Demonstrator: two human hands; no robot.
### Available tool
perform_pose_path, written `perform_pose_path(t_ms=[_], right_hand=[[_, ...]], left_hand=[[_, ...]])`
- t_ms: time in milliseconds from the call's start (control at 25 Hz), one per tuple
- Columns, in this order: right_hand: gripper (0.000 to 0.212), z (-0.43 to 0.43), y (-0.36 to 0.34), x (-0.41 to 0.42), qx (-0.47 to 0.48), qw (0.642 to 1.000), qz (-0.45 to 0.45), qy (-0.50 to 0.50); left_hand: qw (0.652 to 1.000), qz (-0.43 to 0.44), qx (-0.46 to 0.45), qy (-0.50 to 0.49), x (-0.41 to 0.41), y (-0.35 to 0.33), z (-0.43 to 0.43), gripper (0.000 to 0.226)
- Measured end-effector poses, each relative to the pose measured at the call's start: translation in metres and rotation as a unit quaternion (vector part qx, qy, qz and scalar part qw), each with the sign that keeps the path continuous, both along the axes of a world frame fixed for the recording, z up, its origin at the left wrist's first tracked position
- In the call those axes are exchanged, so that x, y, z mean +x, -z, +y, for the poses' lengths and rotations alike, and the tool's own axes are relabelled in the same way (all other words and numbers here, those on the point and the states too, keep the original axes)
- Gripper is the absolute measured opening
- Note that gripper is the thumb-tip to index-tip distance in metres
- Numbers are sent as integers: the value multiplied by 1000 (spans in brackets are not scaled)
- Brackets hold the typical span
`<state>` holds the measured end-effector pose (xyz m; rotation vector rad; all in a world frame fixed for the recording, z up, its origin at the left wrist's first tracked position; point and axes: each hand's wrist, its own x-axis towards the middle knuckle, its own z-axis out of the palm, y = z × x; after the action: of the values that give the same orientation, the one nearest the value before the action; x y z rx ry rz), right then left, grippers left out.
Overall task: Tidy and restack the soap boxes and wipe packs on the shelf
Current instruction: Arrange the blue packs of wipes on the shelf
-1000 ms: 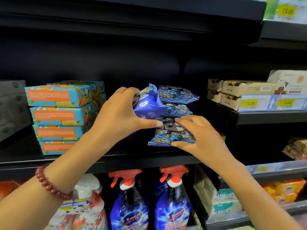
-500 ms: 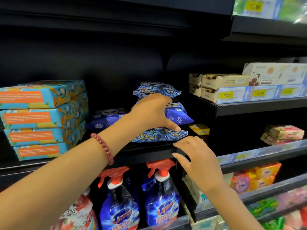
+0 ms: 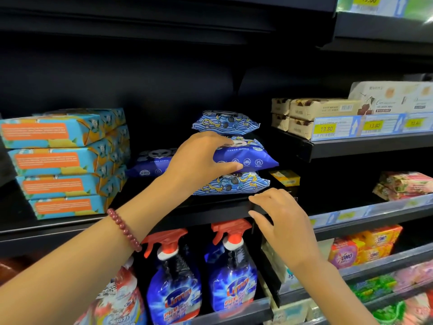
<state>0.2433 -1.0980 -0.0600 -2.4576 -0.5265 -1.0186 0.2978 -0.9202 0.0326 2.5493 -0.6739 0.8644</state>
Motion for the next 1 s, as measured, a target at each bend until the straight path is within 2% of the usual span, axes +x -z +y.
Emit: perform_pose_path(t_ms=[120,240,400,520,600,720,800,880,1000], right_hand=[[29,-2,4,1,2,1000,11,-8],[29,-2,7,-3,56,998,8,-8],[22,33,-16,-15,81,984,-142,-72],[21,80,-44,-15,51,973,-174,-145],[23,112,-61,-7,11,977,-137,-162],[38,154,-78,25,-98,987,33,-125],[45,175,-85,53,-185,972,127,-73],[49,187,-87,76,-251,951,177,-25],[51,195,-80,92,-278,942,186,13]], left_hand=[[1000,-13,-15,6,-9,7,6,54],[998,-35,-54,-4,-30,20,32,55],[995,-17,-61,-72,-61,50,82,53],[994,6,-43,-101,-79,70,102,51],[994,-4,-25,-110,-86,76,109,47],[995,-34,-23,-89,-91,79,120,35],[995,-53,-19,-76,-92,82,124,31],[995,-67,-20,-67,-92,84,124,30],[994,-83,-25,-62,-90,86,126,30]])
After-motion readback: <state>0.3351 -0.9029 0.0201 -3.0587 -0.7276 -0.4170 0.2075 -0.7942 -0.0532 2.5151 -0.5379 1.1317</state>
